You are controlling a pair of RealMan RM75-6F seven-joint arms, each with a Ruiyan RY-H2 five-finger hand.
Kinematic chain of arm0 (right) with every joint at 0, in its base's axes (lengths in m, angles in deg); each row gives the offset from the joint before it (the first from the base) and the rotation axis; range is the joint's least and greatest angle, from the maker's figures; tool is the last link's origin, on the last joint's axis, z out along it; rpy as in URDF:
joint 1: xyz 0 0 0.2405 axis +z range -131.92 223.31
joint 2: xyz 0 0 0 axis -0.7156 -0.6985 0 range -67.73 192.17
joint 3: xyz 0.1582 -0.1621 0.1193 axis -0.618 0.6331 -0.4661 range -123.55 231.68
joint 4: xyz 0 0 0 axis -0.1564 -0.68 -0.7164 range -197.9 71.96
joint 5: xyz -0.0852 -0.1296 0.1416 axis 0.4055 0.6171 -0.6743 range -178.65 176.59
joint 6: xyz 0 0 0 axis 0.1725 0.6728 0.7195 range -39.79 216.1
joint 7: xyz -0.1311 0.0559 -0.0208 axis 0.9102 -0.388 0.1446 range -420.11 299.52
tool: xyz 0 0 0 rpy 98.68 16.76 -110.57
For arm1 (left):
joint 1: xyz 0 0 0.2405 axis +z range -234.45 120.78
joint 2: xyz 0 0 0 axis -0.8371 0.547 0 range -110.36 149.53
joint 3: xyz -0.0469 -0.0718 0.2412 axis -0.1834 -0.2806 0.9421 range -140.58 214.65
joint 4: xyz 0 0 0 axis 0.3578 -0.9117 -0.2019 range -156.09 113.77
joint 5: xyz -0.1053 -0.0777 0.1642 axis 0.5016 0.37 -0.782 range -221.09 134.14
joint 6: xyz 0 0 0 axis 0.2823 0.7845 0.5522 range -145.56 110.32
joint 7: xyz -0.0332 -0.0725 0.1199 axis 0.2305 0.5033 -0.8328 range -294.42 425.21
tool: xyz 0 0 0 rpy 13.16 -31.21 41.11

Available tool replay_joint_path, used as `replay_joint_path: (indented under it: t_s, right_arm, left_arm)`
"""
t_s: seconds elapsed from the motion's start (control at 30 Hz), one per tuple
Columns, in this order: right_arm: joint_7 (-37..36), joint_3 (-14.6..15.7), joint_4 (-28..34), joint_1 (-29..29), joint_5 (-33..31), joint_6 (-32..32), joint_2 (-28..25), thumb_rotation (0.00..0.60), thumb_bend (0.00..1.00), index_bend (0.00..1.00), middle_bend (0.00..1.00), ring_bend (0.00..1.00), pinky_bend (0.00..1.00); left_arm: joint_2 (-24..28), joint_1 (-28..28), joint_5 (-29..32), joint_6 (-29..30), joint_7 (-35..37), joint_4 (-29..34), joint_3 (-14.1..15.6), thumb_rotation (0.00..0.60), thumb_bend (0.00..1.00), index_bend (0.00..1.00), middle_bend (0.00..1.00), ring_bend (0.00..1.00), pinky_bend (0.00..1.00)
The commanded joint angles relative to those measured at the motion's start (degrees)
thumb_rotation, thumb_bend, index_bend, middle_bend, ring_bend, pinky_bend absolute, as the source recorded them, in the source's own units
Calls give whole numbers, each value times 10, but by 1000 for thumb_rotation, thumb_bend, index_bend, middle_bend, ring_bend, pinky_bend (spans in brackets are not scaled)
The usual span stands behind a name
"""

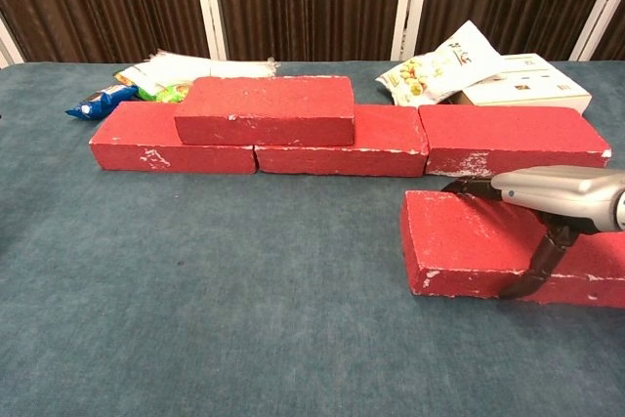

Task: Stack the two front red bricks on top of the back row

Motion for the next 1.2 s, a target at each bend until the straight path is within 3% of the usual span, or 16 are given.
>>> replay_joint_path:
  t_s: [0.03,0.1,0.23,0.4,0.5,0.8,1.03,1.2]
  right_arm:
    - [-2,4,-2,-3,6,15,3,600,128,16,29,0,37]
    - [-5,5,-3,-5,8,23,5,600,128,155,174,40,217]
    - [-8,5,-8,-8,12,40,12,600,127,441,397,325,538]
    - [-13,3,-4,-11,27,61,10,600,132,592,506,482,687]
    - [-21,-2,-2,-10,29,65,2,600,143,623,527,515,732]
    - [-30,-37,-10,5,69,96,-38,600,160,644,541,530,733]
    - [-56,-102,-90,79,58,37,-52,600,170,645,541,535,732]
    - [-98,-118,-176,133,51,-43,-39,600,170,640,541,535,726]
  left_arm:
    - [0,1,-2,-2,0,0,-2,600,315,0,0,0,6]
    - [0,2,-2,-5,-1,0,-4,600,315,0,0,0,6]
    - [1,4,-3,-9,-3,1,-8,600,314,0,0,0,6]
    - [1,7,-7,-10,-7,2,-12,600,313,0,0,0,6]
    - [0,8,-7,-12,-11,2,-15,600,314,0,0,0,6]
    - [-7,12,-12,-19,-48,0,-15,600,314,0,0,0,6]
    - [-17,16,5,-21,-77,-2,-31,600,315,0,0,0,6]
    - [-24,16,19,-30,-90,-12,-41,600,317,0,0,0,6]
